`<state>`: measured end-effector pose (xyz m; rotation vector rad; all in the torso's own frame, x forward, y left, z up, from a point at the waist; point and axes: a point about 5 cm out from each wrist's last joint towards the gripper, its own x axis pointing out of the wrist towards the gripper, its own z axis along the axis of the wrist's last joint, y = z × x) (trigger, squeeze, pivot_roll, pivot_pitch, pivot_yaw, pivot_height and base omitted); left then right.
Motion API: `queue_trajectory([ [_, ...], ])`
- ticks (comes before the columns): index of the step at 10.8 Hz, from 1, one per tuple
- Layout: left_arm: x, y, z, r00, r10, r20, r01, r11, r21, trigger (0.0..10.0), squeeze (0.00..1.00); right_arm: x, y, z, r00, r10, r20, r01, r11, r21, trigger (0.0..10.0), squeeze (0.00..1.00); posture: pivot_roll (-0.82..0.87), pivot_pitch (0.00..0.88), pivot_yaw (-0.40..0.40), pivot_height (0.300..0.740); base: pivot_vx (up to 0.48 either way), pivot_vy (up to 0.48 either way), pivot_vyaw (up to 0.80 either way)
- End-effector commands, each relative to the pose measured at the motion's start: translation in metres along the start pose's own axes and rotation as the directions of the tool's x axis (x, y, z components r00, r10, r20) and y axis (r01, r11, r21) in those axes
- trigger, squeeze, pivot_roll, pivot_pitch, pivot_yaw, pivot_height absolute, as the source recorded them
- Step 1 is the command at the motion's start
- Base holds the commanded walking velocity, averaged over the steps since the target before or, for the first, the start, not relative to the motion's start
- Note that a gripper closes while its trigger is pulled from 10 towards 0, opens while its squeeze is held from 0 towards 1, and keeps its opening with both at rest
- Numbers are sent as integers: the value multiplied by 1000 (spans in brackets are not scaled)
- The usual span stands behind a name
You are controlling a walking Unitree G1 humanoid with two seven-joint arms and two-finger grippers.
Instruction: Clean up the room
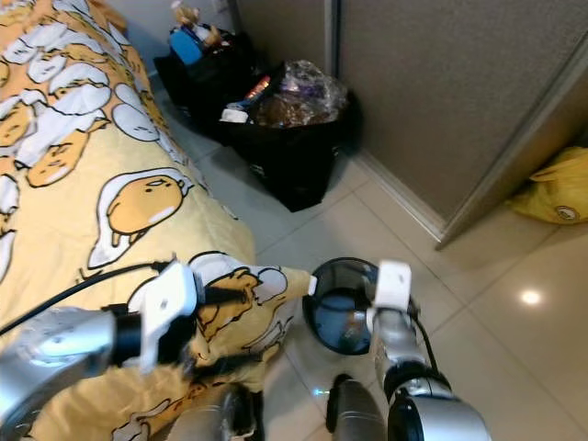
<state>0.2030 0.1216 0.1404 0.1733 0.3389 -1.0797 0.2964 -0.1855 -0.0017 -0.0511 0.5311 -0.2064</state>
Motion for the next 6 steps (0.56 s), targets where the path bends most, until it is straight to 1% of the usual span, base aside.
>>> queue_trajectory([
  [1,-5,10,-19,988,152,-9,-152,985,-78,10000,0,-2,4,15,990,18,140,-12,999,-46,10000,0,114,166,61,740,0,0,0],
  [2,-2,18,-31,955,295,40,-282,941,-188,10000,0,-6,-1,35,956,-4,292,6,1000,-5,10000,0,108,112,33,740,0,0,0],
  [3,-2,30,-35,898,434,67,-411,884,-222,10000,0,-10,-6,42,937,-21,349,18,1000,11,10000,0,106,76,13,740,0,0,0],
  [4,0,47,-35,801,588,112,-535,788,-306,10000,0,-20,-4,52,903,19,429,-21,1000,1,10000,0,90,0,-19,740,0,0,0],
  [5,-1,60,-32,711,689,137,-633,713,-303,10000,0,-34,6,60,853,123,508,-117,992,-44,10000,0,71,0,-20,740,0,0,556],
  [6,1,63,-32,667,728,157,-687,683,-248,10000,0,-37,2,54,855,138,500,-132,990,-48,10000,0,59,0,-26,740,0,431,556],
])
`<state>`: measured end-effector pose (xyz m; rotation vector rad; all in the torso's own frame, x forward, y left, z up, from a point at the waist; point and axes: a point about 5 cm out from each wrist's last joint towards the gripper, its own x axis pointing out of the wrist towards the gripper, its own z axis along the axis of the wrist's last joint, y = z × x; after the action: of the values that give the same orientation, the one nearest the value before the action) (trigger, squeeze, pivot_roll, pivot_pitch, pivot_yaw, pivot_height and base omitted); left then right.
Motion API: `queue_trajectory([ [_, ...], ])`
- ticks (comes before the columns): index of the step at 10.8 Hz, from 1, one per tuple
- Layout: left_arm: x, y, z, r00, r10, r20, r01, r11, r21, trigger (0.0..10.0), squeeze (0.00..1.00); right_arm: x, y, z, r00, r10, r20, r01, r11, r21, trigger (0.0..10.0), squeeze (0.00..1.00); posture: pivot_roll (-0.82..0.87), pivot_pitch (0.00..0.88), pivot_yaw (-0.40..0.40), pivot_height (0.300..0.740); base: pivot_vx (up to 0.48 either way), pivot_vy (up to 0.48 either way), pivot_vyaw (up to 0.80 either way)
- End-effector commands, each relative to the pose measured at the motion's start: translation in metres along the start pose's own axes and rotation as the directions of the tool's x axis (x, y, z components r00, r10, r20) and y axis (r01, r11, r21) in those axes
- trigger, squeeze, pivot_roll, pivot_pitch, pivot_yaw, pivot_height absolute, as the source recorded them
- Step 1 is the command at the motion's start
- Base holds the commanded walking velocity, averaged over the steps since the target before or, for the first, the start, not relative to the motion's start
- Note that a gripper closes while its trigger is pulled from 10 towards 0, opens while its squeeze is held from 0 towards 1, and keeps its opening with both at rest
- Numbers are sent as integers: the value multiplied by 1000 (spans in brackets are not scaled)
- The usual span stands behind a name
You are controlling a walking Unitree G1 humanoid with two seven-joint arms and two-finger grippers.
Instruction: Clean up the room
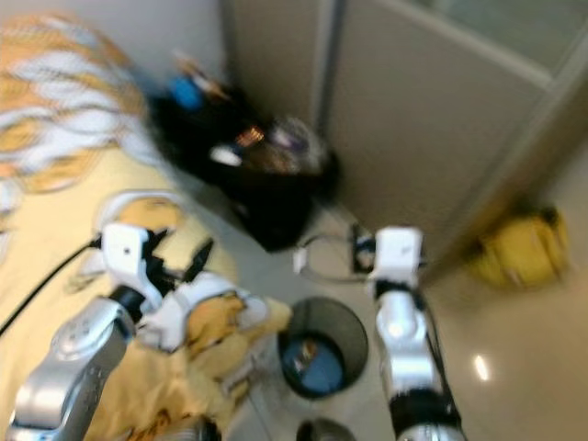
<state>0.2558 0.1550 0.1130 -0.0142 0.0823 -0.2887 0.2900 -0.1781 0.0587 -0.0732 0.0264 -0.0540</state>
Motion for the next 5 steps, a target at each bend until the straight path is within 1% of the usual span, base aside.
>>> queue_trajectory([
  [1,-3,2,-9,999,32,-15,-32,1000,-1,10000,0,-4,-7,-6,999,-26,-30,27,999,28,10000,0,56,0,-26,740,-289,386,556],
  [2,2,-3,-12,999,45,-12,-45,999,-26,10000,0,-9,-5,-10,998,-9,-56,12,999,50,10000,0,46,0,-24,740,0,0,550],
  [3,7,-7,-14,998,55,-6,-55,998,-12,10000,0,-12,2,-8,998,35,-58,-31,998,58,10000,0,43,0,-25,740,0,0,544],
  [4,12,-4,-18,995,94,-15,-94,996,1,10000,0,-21,18,-10,987,141,-74,-130,982,140,10000,0,39,0,-21,740,0,0,538],
  [5,11,-1,-24,990,135,-37,-133,990,50,10000,0,-31,19,-18,978,182,-99,-163,972,170,10000,0,41,0,-15,740,0,0,538],
])
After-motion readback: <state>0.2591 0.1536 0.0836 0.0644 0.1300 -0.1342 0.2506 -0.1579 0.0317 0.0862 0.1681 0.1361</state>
